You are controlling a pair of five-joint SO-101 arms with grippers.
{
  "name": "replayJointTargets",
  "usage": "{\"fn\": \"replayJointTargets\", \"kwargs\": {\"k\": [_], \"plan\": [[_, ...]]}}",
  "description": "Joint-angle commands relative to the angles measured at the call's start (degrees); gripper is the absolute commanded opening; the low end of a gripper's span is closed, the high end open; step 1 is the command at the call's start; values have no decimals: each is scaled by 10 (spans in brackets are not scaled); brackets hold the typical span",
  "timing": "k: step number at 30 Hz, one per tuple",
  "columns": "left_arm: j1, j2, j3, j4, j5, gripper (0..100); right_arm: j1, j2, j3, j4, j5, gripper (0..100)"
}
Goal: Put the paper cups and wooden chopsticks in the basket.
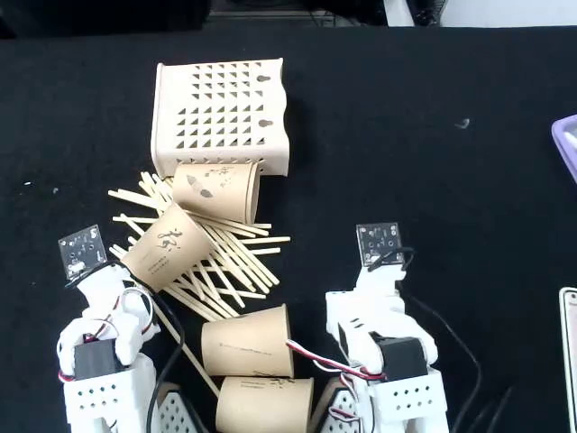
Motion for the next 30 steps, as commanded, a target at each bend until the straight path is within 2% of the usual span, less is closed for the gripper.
{"fn": "replayJointTargets", "kwargs": {"k": [1,30], "plan": [[-7,-4,12,3,4,30,7,-53,-1,4,-4,11],[-15,-4,12,3,2,30,6,-53,-1,2,-4,11]]}}
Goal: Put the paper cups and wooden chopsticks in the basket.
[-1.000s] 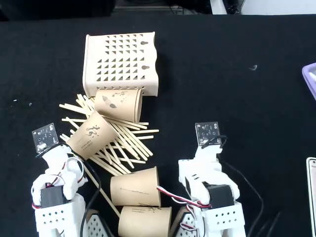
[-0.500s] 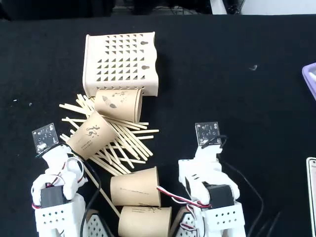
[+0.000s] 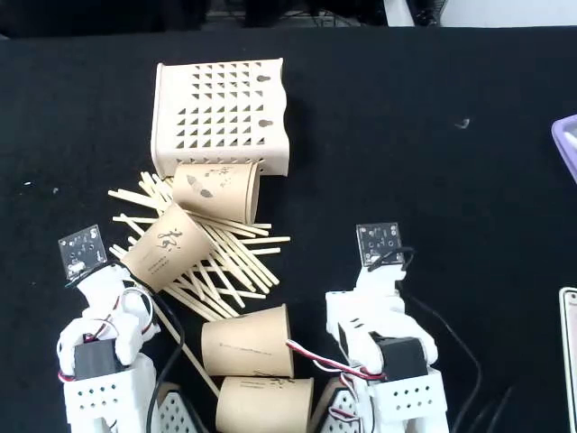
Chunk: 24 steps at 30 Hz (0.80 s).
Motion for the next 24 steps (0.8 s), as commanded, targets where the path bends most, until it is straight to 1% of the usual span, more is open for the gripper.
{"fn": "replayJointTargets", "kwargs": {"k": [1,6,8,14,18,21,23,24], "plan": [[-29,-4,12,0,2,30,6,-53,-1,-4,-4,11],[-123,-4,12,-1,4,30,18,-53,-1,-135,-4,12],[-144,-4,12,2,5,30,22,-53,-1,-209,-4,12],[-147,-4,12,3,5,30,22,-53,-1,-434,-3,12],[-152,-4,12,-1,0,30,22,-53,-4,-545,5,20],[-161,-4,-13,-20,-9,30,19,-53,-19,-587,50,104],[-180,-4,-51,-51,-44,30,23,-52,-60,-558,64,163],[-190,-4,-77,-73,-62,30,26,-52,-91,-526,66,181]]}}
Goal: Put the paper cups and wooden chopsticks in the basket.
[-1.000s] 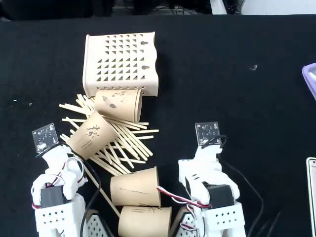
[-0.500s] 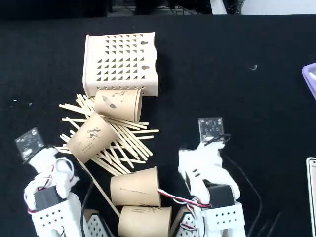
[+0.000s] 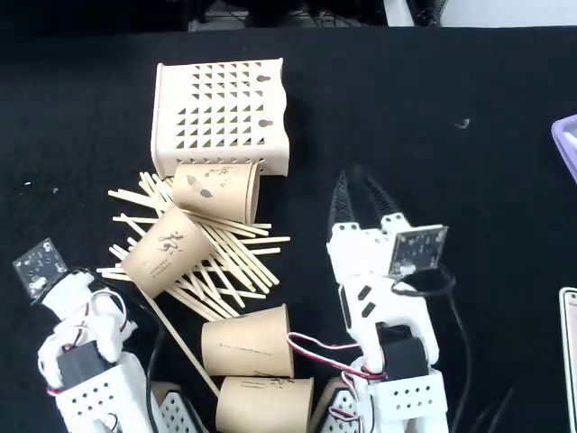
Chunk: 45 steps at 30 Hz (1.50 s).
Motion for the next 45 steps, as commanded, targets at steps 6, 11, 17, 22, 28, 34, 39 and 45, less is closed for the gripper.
{"fn": "replayJointTargets", "kwargs": {"k": [6,11,17,22,28,34,39,45], "plan": [[-152,-4,-196,-203,-129,30,23,-51,-325,262,20,204],[-156,-4,-218,-322,-172,55,20,-42,-487,351,21,204],[-86,-3,-281,-355,-178,272,20,122,-582,363,55,204],[0,51,-343,-354,-178,233,6,347,-697,412,65,205],[66,341,-490,-309,-178,252,-11,545,-747,454,69,205],[136,708,-785,-110,-173,257,-11,655,-655,345,66,202],[170,939,-1038,-1,-120,257,-11,676,-519,193,65,201],[204,1140,-1239,35,-114,257,-11,677,-391,62,64,201]]}}
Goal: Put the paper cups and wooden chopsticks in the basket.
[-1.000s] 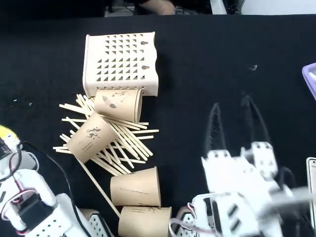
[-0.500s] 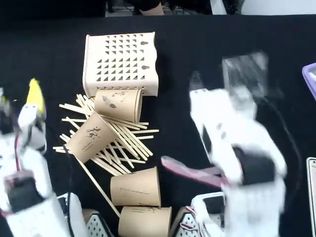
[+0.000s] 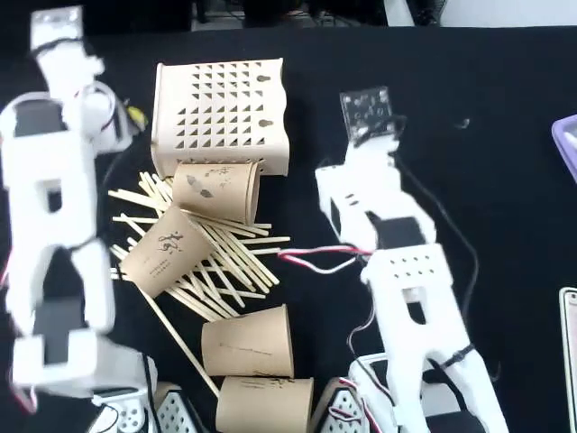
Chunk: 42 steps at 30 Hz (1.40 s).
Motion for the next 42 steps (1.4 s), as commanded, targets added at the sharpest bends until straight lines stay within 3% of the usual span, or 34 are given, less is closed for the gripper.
{"fn": "replayJointTargets", "kwargs": {"k": [1,6,17,36,42], "plan": [[34,133,-181,18,8,257,-7,3,41,-69,0,201],[54,240,-278,32,8,255,-9,4,74,-93,1,201],[7,375,-371,33,8,253,-9,4,76,-95,1,201],[-63,456,-372,33,4,253,-11,5,77,-92,1,201],[-79,456,-372,33,4,253,-40,5,90,-94,5,201]]}}
